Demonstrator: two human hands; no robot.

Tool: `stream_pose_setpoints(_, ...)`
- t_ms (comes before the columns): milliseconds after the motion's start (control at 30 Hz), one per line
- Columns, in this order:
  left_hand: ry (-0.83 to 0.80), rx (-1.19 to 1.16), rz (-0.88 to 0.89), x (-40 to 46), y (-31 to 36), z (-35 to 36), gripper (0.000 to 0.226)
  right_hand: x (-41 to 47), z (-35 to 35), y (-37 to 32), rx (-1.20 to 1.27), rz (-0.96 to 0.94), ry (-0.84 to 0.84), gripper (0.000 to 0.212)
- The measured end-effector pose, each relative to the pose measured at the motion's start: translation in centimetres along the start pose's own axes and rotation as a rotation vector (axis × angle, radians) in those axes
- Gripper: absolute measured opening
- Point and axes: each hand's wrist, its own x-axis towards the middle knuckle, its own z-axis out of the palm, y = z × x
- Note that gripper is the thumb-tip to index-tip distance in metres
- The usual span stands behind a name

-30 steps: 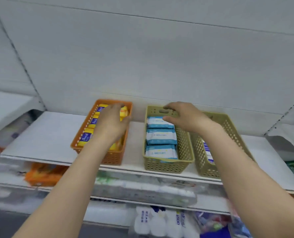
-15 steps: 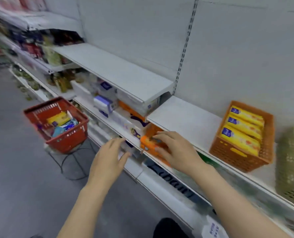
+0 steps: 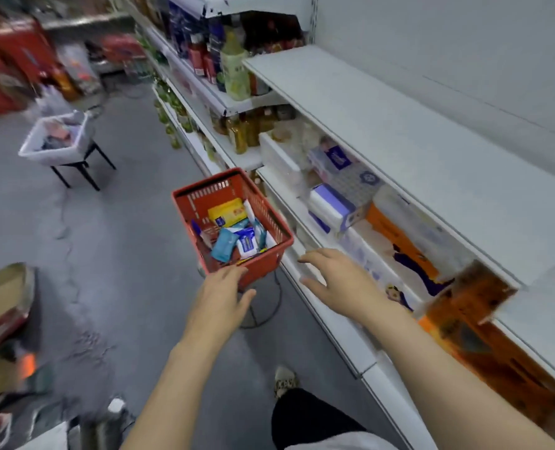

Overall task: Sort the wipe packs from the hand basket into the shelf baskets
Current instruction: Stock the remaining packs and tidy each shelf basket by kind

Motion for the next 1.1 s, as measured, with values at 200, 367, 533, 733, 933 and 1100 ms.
stream_pose_setpoints(200, -0.065, 0.055, -0.057, 12.4, -6.2, -3.7, 0.044, 15.6, 0.2, -1.5, 0.028, 0.013, -0.061, 0.043)
stream_pose_setpoints(367, -0.148, 0.014, -0.081, 20.5, -12.7, -4.0, 0.042, 24.5, 3.8, -1.5, 0.036, 0.108, -0.158, 0.042)
stream_pose_setpoints(533, -0.297, -0.024, -0.021, 30.5, -19.5, -2.4, 0.042, 31.9, 9.0, -0.2, 0.068, 0.293, -0.223, 0.039)
stream_pose_setpoints(733, -0.581, 0.041, 0.069, 41.6, -26.6, 1.3, 0.043, 36.9, 18.0, 0.4, 0.302, 0.717, -0.274, 0.035)
stream_pose_setpoints(933, -0.760, 0.050, 0.074, 46.6, -29.6, 6.8, 0.047, 40.3, 26.6, 1.6, 0.516, 1.076, -0.284, 0.048)
stream_pose_setpoints(1100, -0.830, 0.011, 0.048, 48.2, -31.1, 11.2, 0.047, 43.0, 32.1, 4.2, 0.596, 1.225, -0.143, 0.062)
